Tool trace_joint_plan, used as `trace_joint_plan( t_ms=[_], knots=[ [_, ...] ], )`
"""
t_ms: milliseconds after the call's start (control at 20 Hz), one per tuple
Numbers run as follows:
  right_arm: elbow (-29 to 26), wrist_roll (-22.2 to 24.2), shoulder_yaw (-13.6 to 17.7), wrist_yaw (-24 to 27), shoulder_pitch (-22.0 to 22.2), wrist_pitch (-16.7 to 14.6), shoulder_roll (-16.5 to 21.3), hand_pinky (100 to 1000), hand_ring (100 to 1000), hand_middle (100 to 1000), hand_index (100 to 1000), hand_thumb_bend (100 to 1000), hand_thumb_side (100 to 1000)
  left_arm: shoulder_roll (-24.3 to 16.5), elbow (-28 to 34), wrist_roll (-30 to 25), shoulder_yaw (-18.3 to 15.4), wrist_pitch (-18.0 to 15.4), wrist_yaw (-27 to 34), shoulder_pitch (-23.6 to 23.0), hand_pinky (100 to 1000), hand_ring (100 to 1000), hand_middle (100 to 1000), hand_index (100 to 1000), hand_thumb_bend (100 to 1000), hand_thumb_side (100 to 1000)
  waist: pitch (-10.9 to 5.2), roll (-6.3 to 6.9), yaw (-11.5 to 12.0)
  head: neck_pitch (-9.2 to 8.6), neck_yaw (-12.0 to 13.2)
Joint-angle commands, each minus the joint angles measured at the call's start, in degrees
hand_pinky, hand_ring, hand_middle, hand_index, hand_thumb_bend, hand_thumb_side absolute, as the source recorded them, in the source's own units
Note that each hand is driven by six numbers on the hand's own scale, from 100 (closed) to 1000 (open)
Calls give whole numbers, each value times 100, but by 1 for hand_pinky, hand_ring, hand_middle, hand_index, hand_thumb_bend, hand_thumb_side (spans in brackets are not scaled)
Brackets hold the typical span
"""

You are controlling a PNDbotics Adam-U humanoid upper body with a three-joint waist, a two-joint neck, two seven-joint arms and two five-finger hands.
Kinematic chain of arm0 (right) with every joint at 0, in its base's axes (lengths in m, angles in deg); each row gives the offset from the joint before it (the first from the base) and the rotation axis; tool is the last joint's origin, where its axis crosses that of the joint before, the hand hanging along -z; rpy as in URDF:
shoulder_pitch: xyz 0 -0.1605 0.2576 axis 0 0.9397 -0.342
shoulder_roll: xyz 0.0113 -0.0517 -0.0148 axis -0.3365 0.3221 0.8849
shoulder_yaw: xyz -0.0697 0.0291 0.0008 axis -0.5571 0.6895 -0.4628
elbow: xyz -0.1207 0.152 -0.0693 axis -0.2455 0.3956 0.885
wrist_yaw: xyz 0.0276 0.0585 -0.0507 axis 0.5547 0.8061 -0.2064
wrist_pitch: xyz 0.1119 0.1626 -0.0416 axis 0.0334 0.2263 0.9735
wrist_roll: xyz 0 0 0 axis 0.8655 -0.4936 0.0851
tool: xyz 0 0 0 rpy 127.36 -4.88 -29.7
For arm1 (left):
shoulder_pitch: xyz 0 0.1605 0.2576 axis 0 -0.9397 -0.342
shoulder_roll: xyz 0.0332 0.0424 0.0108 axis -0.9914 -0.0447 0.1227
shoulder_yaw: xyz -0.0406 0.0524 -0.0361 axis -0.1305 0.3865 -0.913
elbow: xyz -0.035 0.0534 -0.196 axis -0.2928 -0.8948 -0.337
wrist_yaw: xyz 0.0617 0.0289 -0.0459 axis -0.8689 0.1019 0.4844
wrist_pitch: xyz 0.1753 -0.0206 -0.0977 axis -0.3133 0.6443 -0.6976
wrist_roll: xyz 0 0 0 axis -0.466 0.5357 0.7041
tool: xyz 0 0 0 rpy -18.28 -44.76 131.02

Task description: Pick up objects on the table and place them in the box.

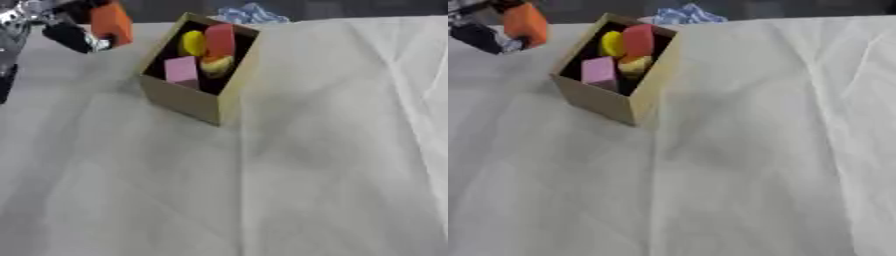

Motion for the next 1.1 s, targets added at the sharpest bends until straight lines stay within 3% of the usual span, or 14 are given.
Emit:
trace_joint_plan(
  t_ms=[50, 350, 700, 750, 900, 1000, 1100],
  knots=[
    [-84, 22, 41, -23, -87, -18, 112, 883, 793, 700, 796, 100, 640, 175, 272, -131, 101, 41, 106, 260, 779, 656, 606, 738, 135, 305, -174, -13, -14, 20, -12],
    [-84, 41, 37, -7, -108, -28, 90, 884, 793, 701, 797, 100, 642, 420, 75, -325, 263, 2, -117, 251, 780, 668, 618, 745, 177, 315, -187, -2, -45, 35, -37],
    [-84, 46, 28, 26, -153, -54, 60, 884, 793, 700, 797, 100, 649, 584, -196, -428, 312, -123, -385, 203, 782, 675, 624, 750, 220, 330, -206, -40, -37, 197, -79],
    [-84, 47, 26, 29, -156, -54, 55, 884, 793, 700, 797, 100, 648, 609, -219, -438, 321, -142, -410, 201, 789, 687, 643, 764, 266, 365, -210, -47, -36, 204, -73],
    [-84, 50, 22, 38, -158, -52, 40, 884, 793, 700, 797, 100, 649, 652, -221, -416, 349, -221, -464, 205, 850, 807, 819, 913, 537, 638, -228, -63, -28, 212, -55],
    [-84, 55, 18, 44, -152, -48, 29, 884, 793, 700, 797, 100, 650, 660, -182, -272, 342, -253, -531, 212, 866, 825, 838, 943, 625, 697, -244, -68, -20, 210, -45],
    [-84, 59, 17, 48, -147, -42, 21, 884, 793, 700, 796, 100, 649, 661, -156, -90, 331, -275, -610, 211, 864, 825, 836, 941, 655, 705, -264, -69, -14, 210, -48]
  ],
)
